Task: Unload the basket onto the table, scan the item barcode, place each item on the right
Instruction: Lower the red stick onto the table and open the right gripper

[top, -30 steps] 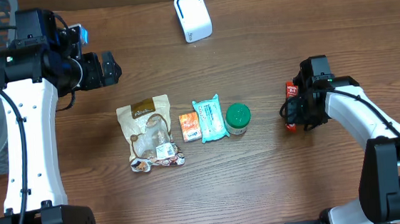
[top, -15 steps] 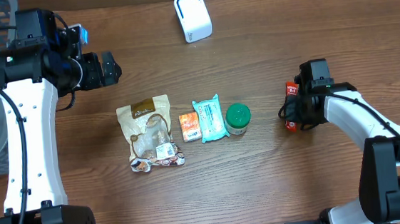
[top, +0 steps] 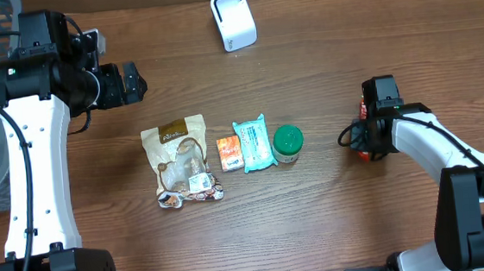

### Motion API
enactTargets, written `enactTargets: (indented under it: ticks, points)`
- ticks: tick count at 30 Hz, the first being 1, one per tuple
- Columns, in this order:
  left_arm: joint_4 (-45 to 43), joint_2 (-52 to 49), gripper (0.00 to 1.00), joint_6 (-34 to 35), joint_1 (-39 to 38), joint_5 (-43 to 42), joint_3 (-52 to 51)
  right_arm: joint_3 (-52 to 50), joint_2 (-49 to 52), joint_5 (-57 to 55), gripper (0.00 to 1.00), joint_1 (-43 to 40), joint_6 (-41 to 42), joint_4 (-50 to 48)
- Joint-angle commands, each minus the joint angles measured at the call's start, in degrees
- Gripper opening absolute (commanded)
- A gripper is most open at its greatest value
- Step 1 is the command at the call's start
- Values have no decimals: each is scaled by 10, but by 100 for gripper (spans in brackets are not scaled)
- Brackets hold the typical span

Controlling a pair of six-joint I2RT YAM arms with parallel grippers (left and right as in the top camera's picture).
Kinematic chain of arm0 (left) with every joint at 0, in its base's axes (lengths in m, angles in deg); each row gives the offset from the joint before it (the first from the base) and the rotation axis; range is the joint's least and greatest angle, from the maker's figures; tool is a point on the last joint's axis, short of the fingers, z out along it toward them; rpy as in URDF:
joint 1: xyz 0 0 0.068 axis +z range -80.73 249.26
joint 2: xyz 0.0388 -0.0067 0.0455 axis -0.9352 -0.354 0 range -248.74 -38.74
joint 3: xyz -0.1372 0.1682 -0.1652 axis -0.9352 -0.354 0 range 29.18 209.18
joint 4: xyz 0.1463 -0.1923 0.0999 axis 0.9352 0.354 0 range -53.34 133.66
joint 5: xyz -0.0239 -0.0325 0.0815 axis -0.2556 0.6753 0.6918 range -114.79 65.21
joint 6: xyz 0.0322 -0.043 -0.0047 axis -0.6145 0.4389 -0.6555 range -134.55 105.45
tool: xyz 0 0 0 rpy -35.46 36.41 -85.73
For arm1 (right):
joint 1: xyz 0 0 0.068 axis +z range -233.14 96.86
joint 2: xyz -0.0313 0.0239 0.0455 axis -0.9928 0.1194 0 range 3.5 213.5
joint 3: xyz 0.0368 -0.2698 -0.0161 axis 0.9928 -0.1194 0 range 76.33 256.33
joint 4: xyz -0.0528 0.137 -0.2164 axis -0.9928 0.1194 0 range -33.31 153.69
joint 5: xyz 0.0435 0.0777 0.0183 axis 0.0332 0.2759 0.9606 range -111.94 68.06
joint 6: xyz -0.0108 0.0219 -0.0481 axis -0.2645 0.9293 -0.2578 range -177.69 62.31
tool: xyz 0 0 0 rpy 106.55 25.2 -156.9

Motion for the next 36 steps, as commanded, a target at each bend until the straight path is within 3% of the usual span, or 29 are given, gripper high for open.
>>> enactTargets:
  ticks: [1,18,19,21,27,31,36]
  points:
    - [-1,-3,100,0,2,1,-4,-8,3,-73,7,-1,2,10]
    - [-1,-3,100,0,2,1,-4,25,0,-83,4,-1,-35,60]
    - [-1,-3,100,0,2,1,-4,27,0,-83,6,-1,-35,62]
    - [-1,-3,100,0,2,1,-4,33,0,-83,20,-1,-34,68]
    - [-1,-3,100,0,2,1,-4,89,0,-72,22,-1,-27,115]
    - [-1,-3,100,0,2,1,-4,158,0,81,25,0,-25,169]
    - [-1,-3,100,0,2,1,-4,204,0,268,28,10,44,205]
